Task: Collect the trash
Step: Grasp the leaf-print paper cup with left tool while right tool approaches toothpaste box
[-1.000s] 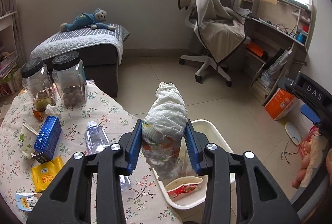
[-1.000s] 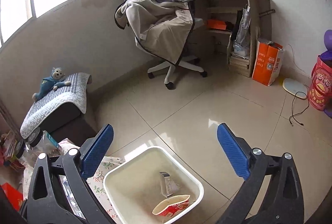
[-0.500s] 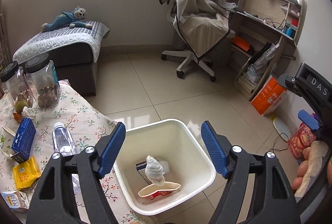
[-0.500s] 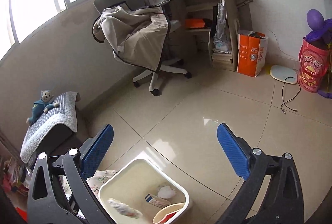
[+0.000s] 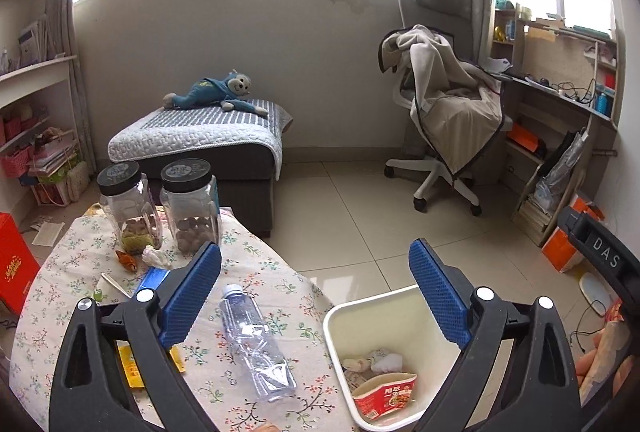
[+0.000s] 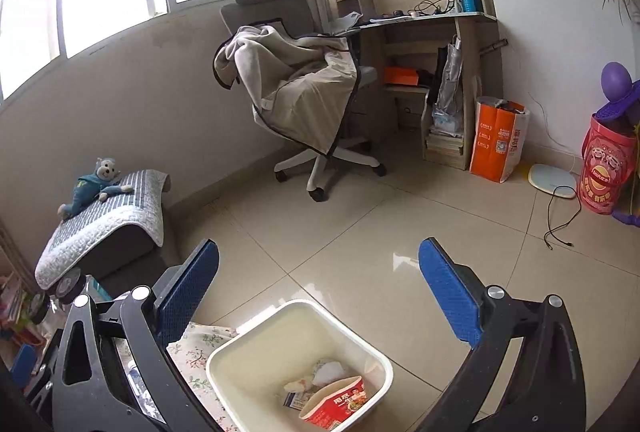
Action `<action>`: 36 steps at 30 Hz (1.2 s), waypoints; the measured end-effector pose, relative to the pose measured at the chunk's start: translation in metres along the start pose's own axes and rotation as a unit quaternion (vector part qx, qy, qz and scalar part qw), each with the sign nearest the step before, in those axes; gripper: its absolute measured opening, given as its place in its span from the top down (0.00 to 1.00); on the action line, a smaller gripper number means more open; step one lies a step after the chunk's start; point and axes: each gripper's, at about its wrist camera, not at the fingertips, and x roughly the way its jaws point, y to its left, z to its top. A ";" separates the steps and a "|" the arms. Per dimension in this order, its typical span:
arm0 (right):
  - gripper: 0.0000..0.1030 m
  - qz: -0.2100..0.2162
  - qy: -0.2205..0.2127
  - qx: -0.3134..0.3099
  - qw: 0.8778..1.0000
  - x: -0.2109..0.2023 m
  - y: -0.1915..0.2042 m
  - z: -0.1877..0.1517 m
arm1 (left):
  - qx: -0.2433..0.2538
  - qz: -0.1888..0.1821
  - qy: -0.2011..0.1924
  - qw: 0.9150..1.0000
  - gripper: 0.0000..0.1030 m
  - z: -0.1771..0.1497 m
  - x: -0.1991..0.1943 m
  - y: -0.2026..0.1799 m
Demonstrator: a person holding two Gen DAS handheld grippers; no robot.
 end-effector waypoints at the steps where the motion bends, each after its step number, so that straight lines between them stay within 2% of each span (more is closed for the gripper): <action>1: 0.07 0.011 0.003 -0.007 1.000 -0.002 0.008 -0.004 | -0.001 0.009 -0.005 1.000 0.10 0.001 -0.002 0.008; 4: 0.07 0.038 0.007 -0.040 0.998 -0.009 0.038 -0.016 | -0.007 0.035 -0.009 0.999 0.09 0.002 -0.005 0.036; 10: 0.07 0.074 0.017 -0.098 0.992 -0.021 0.095 -0.042 | -0.029 0.080 0.005 0.996 0.09 -0.009 -0.004 0.099; 20: 0.07 0.121 0.029 -0.186 0.975 -0.037 0.176 -0.086 | -0.069 0.128 0.041 0.989 0.09 -0.025 0.001 0.193; 26: 0.07 0.154 0.060 -0.221 0.961 -0.037 0.215 -0.107 | -0.072 0.171 0.097 0.978 0.09 -0.037 0.030 0.246; 28: 0.07 0.162 0.074 -0.228 0.957 -0.033 0.225 -0.112 | -0.069 0.179 0.133 0.972 0.09 -0.044 0.047 0.263; 33: 0.07 0.176 0.134 -0.229 0.948 -0.013 0.244 -0.124 | -0.042 0.162 0.244 0.955 0.09 -0.068 0.098 0.292; 36: 0.07 0.180 0.171 -0.223 0.943 0.004 0.252 -0.130 | -0.025 0.144 0.284 0.947 0.09 -0.082 0.119 0.297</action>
